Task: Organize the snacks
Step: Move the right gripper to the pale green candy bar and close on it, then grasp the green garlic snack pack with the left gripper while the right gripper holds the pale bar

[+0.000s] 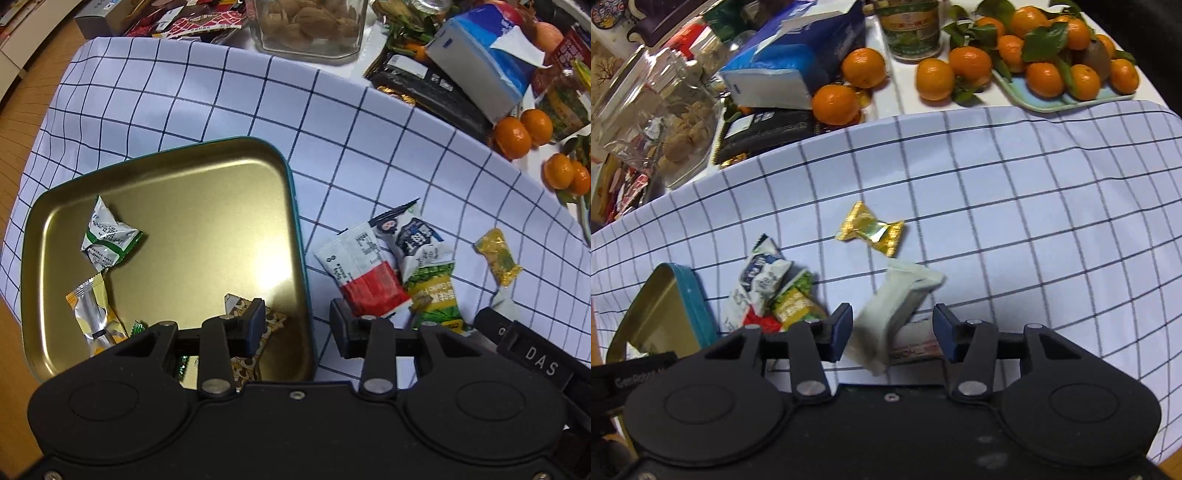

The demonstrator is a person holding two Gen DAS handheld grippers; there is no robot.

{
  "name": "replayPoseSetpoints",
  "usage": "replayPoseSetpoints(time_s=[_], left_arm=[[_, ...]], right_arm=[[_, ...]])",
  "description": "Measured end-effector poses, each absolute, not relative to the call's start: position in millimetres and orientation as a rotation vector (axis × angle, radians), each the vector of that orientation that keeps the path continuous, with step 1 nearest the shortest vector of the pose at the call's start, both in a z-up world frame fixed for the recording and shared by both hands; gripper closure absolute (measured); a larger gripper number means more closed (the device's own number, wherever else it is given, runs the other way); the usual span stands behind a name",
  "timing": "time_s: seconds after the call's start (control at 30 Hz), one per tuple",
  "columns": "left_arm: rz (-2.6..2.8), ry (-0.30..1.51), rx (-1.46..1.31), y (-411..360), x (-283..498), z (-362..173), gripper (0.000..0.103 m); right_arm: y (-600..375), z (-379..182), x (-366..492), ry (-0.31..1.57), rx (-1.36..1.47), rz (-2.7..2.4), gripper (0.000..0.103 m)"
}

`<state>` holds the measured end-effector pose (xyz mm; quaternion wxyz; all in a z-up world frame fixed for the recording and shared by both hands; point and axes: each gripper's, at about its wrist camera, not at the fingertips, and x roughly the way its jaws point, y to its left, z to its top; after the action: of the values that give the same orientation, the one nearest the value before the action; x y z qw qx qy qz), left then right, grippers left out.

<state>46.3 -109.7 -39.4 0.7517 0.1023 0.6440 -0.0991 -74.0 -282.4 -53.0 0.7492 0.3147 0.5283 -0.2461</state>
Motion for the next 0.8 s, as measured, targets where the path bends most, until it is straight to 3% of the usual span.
replayPoseSetpoints(time_s=[0.23,0.37,0.47,0.8], left_arm=[[-0.22,1.46,0.206,-102.4,53.5,-51.6,0.055],[-0.219,1.475,0.165,-95.1,59.2,-50.5,0.054],[-0.219,1.481,0.141,-91.8,61.1,-49.5,0.054],[-0.306,1.456,0.152,-109.9,47.6,-43.6,0.055]], right_arm=[[-274.6,-70.0,-52.8,1.224,0.646,-0.553,0.055],[-272.2,-74.8,-48.2,1.252,0.622,-0.561,0.072],[-270.8,-75.4,-49.6,1.247,0.61,-0.569,0.076],[-285.0,-58.0,-66.1,1.193,0.635,-0.573,0.076]])
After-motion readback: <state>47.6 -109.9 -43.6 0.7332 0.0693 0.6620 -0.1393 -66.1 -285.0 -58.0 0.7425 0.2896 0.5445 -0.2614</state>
